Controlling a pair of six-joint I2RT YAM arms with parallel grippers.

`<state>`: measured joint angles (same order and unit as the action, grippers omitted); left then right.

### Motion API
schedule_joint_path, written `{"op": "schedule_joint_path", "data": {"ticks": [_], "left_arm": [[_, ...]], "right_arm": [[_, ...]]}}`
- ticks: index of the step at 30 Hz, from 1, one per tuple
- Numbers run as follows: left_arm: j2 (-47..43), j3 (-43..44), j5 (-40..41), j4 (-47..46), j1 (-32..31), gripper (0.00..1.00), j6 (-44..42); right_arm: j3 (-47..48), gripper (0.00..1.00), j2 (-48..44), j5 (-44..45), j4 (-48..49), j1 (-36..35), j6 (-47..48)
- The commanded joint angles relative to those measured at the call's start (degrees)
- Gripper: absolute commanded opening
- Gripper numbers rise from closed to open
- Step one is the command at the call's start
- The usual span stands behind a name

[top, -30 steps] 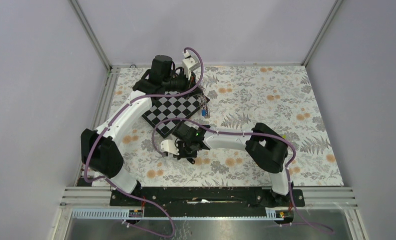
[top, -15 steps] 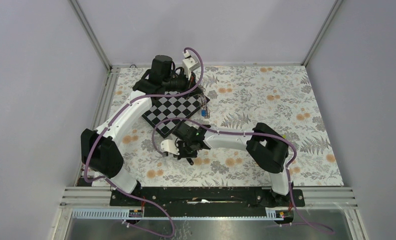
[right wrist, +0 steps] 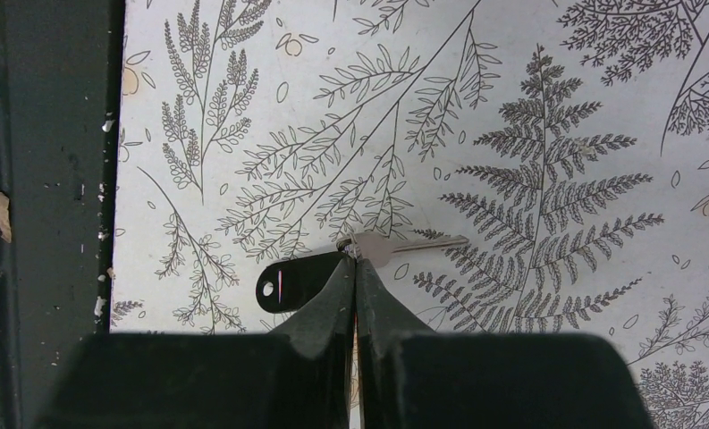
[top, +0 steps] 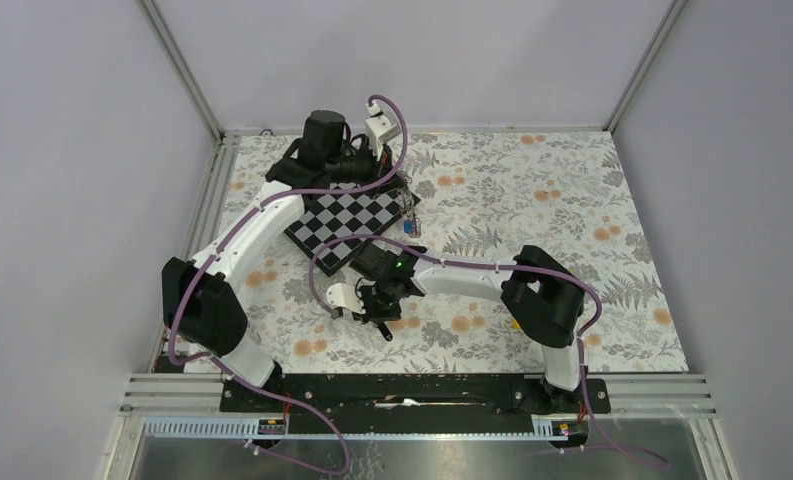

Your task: Put the keys on the keyring

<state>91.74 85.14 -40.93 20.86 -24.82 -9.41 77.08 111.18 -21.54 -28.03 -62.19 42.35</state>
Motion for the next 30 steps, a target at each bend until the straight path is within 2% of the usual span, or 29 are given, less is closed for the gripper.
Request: {"op": "schedule_joint_path", "data": {"ticks": [1,18,30], "left_arm": [[-1.8,0.7,-2.3,-3.8,0.2,0.0,-0.2],[-2.0,0.1,-2.4,-3.8,0.1,0.0,-0.4],[-2.4,-0.3,-2.5,-3.8,0.1,0.0,-0.7]], "right_arm": [[1.0,0.03,-1.1,0.2,-0.6,0.3,0.1],[2.0,0.17,0.3,0.5,-1.1,-0.2,-2.4],[2.3,0.23,0.9,0.3,-1.2,-0.5,-2.5]]}}
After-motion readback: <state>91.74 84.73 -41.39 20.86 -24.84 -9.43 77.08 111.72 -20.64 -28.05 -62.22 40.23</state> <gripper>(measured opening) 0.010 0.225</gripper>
